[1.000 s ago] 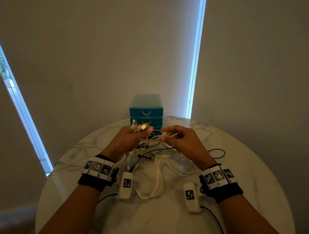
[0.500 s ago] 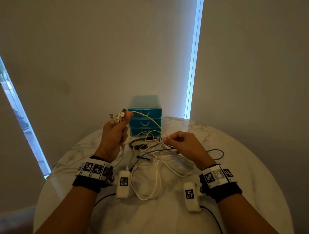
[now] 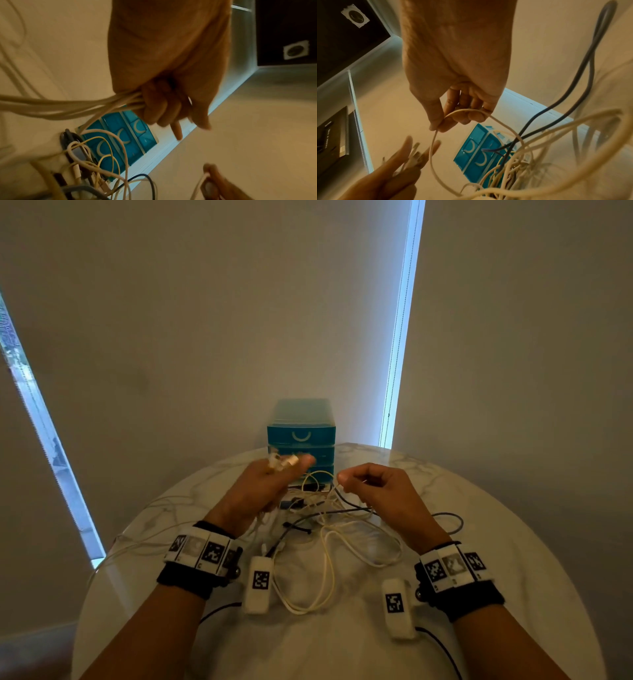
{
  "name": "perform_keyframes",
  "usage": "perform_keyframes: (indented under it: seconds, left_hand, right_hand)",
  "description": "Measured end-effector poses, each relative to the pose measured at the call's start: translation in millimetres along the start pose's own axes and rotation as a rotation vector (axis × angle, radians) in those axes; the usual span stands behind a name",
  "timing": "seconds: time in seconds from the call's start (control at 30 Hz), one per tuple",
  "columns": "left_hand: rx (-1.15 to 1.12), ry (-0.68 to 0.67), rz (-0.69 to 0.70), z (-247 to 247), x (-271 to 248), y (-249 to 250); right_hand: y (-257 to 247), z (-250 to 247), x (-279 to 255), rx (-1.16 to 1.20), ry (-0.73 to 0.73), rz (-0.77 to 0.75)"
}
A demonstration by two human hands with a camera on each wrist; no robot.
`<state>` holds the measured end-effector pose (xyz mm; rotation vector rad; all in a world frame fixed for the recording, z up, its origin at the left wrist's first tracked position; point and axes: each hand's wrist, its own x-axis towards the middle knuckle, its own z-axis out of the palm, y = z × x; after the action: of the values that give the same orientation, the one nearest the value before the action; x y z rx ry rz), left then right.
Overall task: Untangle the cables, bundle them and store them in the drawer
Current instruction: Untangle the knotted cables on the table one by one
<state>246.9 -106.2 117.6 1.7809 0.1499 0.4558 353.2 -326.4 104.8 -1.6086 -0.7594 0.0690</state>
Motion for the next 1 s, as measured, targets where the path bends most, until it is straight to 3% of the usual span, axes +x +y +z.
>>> perform_keyframes:
  seconds: [0.07,0.17,0.37,0.5,0.6,0.7,0.8,1.0]
  left_hand:
    - [0.162,-0.131,0.008,11,-6,5]
    - [0.181,-0.159,0.071,20,-6,4]
    - [-0.215,0.118,0.137,2,3,2]
    - [-0.454,0.216,0.136,-14,11,-3]
    - [-0.506,0.242,0.114,-19,13,-5]
    - [-0.417,0.224,0.033,-18,14,-8]
    - [-0.235,0.107,-0.011,-12,10,-7]
    - [0.088,-0.113,0.067,14,-7,12]
  right_hand:
    - [-3,3,0,0.036,0.017,-0.015]
    - [-6,5,2,0.143,0.027,-0.003]
    - [10,1,6,0.105,-0.05,0.101]
    - [24,5,5,-0.008,-0.147,0.141]
    - [19,5,5,-0.036,-0.073,0.072]
    - [7,4,5,0.106,0.047,0.014]
    - [-4,4,5,0.348,0.117,0.018]
    - [-14,6,5,0.621,0.111,0.116]
